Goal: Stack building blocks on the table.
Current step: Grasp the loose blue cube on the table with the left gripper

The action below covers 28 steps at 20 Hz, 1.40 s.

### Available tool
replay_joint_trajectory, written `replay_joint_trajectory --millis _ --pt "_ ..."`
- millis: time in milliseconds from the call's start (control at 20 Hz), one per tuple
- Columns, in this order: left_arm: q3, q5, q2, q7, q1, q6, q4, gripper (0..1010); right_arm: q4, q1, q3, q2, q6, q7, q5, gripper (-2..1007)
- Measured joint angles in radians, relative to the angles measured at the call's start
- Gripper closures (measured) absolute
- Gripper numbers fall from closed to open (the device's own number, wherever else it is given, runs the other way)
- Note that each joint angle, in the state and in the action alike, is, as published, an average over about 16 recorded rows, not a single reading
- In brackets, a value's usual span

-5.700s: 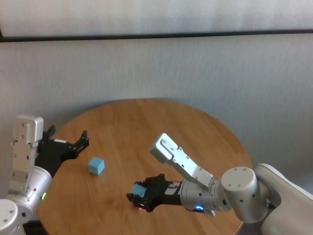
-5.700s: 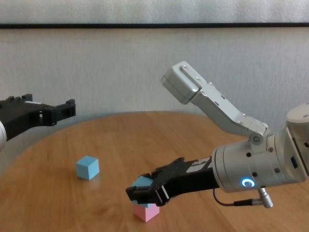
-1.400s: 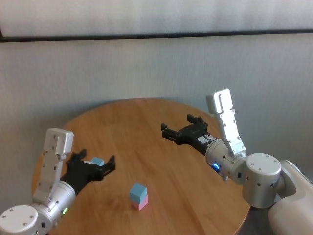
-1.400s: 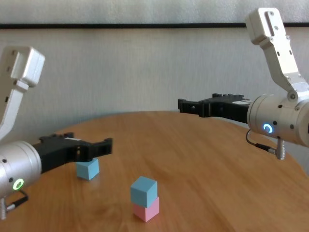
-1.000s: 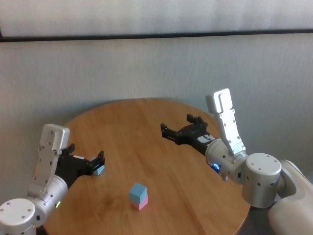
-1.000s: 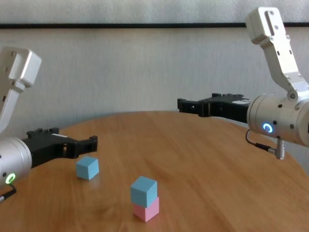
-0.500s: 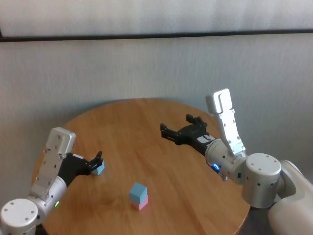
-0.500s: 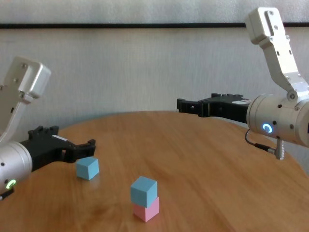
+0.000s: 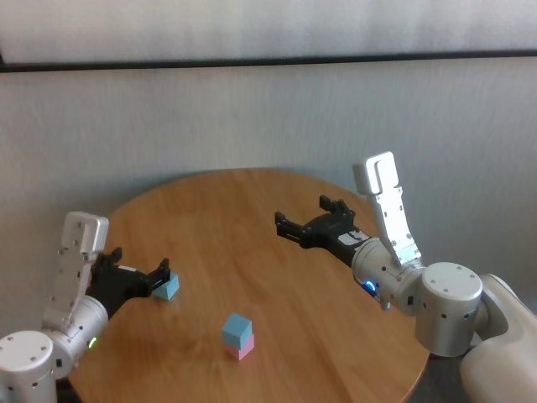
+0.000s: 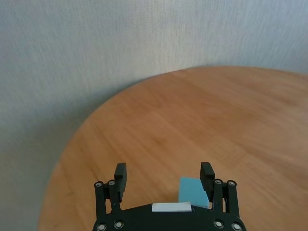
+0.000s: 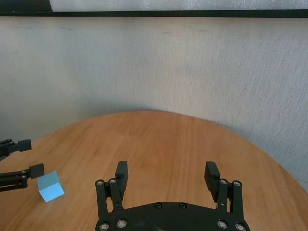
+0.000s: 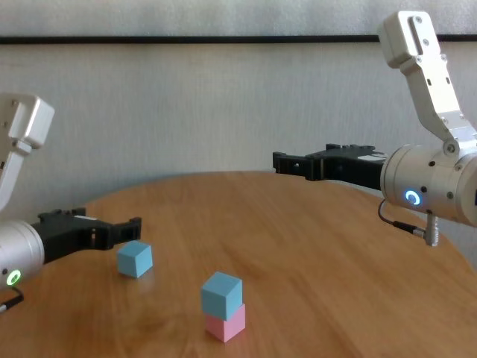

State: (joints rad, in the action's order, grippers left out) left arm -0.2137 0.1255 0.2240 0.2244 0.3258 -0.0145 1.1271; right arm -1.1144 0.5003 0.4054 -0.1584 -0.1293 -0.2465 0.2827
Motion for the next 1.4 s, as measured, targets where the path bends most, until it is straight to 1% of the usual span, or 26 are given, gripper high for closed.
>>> replay_joint_trajectory --millis 250,400,650,1050,1400 --pt "0.011 0.033 -0.007 0.047 0.015 -0.014 -0.026 10 0.0 0.0 0.0 0.0 0.0 0.0 0.0 0" --pt "0.006 0.039 -0.005 0.069 0.024 -0.014 -0.041 10 0.0 0.0 0.0 0.0 0.0 0.0 0.0 0" --pt "-0.01 0.039 0.003 0.097 0.041 -0.011 -0.07 11 0.0 0.0 0.0 0.0 0.0 0.0 0.0 0" --pt "-0.029 0.036 0.008 0.109 0.067 -0.017 -0.111 11 0.0 0.0 0.0 0.0 0.0 0.0 0.0 0" --pt "-0.042 0.025 0.008 0.105 0.085 -0.023 -0.135 10 -0.001 0.0 0.0 0.0 0.0 0.0 0.0 0"
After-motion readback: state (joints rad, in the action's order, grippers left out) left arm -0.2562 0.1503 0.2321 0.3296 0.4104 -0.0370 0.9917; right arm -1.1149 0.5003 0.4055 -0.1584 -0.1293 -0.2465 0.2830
